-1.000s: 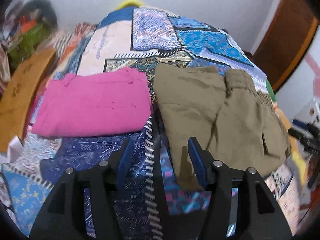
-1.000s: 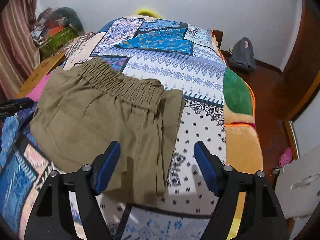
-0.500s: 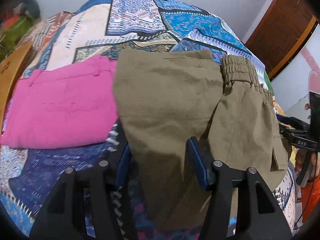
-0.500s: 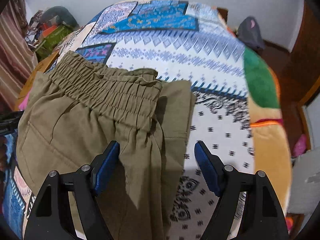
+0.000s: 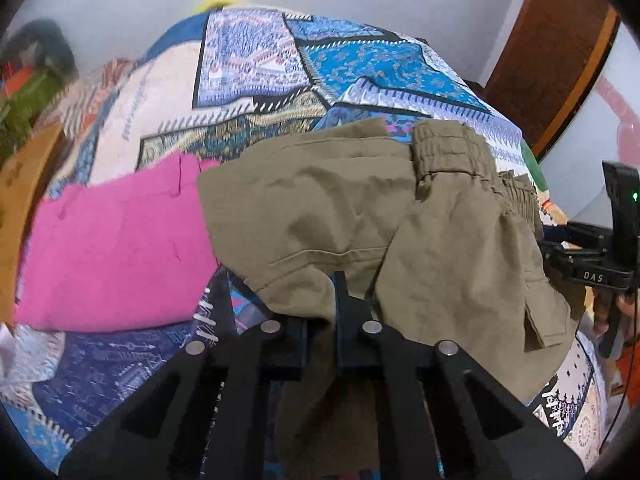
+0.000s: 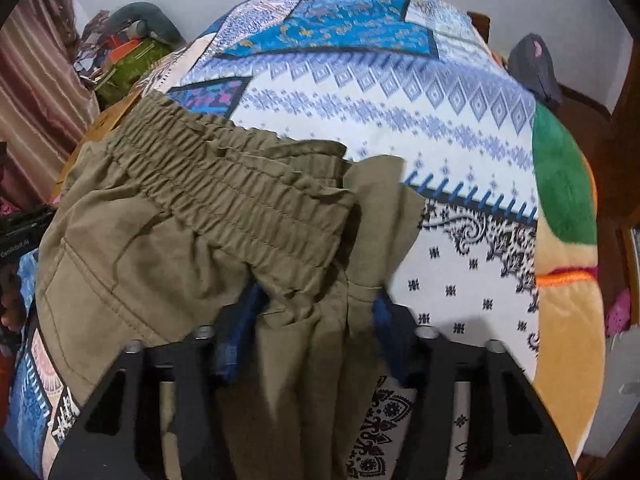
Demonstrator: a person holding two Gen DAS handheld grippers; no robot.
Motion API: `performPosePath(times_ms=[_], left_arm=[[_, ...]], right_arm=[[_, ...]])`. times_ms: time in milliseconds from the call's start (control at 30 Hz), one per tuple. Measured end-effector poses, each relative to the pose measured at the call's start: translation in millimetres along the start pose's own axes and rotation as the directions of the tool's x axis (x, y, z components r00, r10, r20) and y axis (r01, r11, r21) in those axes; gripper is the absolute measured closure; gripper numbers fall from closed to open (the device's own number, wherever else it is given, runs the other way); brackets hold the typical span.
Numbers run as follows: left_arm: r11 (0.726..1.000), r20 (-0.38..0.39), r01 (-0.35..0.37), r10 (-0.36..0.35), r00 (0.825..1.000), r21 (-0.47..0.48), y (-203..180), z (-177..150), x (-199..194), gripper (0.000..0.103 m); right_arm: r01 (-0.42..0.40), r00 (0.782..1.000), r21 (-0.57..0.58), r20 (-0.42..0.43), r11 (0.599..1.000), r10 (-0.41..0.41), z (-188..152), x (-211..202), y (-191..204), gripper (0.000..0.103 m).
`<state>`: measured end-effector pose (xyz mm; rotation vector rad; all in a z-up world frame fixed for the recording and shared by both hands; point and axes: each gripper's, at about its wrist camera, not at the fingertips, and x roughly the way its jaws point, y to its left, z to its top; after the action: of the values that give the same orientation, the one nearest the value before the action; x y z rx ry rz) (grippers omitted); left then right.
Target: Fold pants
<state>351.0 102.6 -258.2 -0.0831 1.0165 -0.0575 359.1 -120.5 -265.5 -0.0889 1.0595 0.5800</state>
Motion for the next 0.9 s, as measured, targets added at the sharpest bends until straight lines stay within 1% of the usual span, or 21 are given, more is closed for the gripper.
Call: performPosePath(times_ms=[100,167,267,467,600,767,900], left_arm=[[1.0,0.027,-0.014,0.014,1.0,0.016,-5.2,3.8,-10.1,0.097],[1.0,0.046,-0.005,0.004,0.999,0.013,-5.3,5.4,-19.8,0.098],[1.0,0.078,0.002,-0.004,0.997,0.025,-10.4,8.2,-37.3,0.098],[0.997,0.139,-0.02,0.01,0.99,0.074,-22.7,14.1,-73.4,0.099],[0.996,0.184,-0.04,0.025,0.983,0.076,-19.8,17.7,-99.3,0.099],[0.998,0.241,-0.05,0.039,0.97,0.041,2.6,23.2,-132.9,0.099],[0.997,0.273,-0.072,0.065,0.96,0.016,29.2,27.6,-154.8,0.099]], right_arm=[[0.025,1.0,-0.025,0.003,0.999,-0.025,2.3,-2.5,4.8,0.067],[0.038,0.999,-0.022,0.023,0.999,-0.038,3.6,-9.8,5.4,0.08],[0.048,0.997,-0.016,0.053,0.999,-0.047,7.0,-22.3,9.4,0.085],[0.051,0.993,-0.028,0.105,0.998,-0.048,16.4,-49.1,19.8,0.086],[0.059,0.986,-0.056,0.16,0.997,-0.049,25.9,-71.4,35.7,0.086],[0.06,0.974,-0.101,0.223,0.993,-0.036,46.0,-94.3,65.7,0.086],[0.059,0.965,-0.137,0.26,0.989,-0.022,62.8,-98.7,93.6,0.086]])
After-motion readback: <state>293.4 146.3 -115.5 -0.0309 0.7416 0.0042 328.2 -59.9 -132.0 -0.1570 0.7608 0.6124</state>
